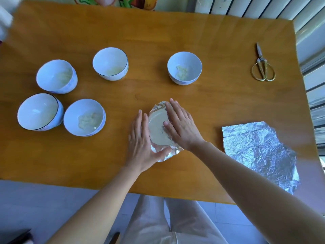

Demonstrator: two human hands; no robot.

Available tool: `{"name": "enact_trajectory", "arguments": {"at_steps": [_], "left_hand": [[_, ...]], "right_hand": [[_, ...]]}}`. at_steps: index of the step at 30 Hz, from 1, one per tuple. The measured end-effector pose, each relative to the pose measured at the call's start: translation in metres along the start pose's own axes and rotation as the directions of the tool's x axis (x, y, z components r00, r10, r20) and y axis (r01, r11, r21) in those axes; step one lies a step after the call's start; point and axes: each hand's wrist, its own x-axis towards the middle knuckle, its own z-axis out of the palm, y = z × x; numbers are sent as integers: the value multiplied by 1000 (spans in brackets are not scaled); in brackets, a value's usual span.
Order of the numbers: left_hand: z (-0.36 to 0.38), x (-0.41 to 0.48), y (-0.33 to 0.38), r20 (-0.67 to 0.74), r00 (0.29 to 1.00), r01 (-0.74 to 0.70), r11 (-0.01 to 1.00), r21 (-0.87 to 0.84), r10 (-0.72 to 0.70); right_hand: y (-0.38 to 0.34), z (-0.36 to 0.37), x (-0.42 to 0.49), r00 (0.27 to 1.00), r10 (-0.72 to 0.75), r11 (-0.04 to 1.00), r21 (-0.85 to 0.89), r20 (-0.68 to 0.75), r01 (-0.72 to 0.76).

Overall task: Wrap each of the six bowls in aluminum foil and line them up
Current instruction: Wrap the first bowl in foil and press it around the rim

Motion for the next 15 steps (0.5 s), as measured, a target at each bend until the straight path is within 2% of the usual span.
{"name": "enact_trajectory", "arguments": {"at_steps": [2,4,7,10,12,15], "left_hand": [[0,-20,10,-168,982,74,993,-90,-88],[7,-36,33,-245,948,142,960,-242,-202],[25,-43,68,-108,917,280,812,-512,-384],[39,-29,76,10,853,405,650,-643,-522],[43,-22,73,12,840,406,614,-677,-542],[43,-21,67,-12,852,382,638,-668,-523]], "right_hand": [[3,7,-1,1000,24,999,-21,1,-24],[4,10,-3,999,38,999,-37,-21,-39],[2,13,-3,997,65,997,-34,-45,-66],[2,13,-3,997,66,997,-26,-46,-68],[3,15,-4,997,62,998,-15,-52,-63],[3,17,-5,993,92,996,13,-75,-91]]}}
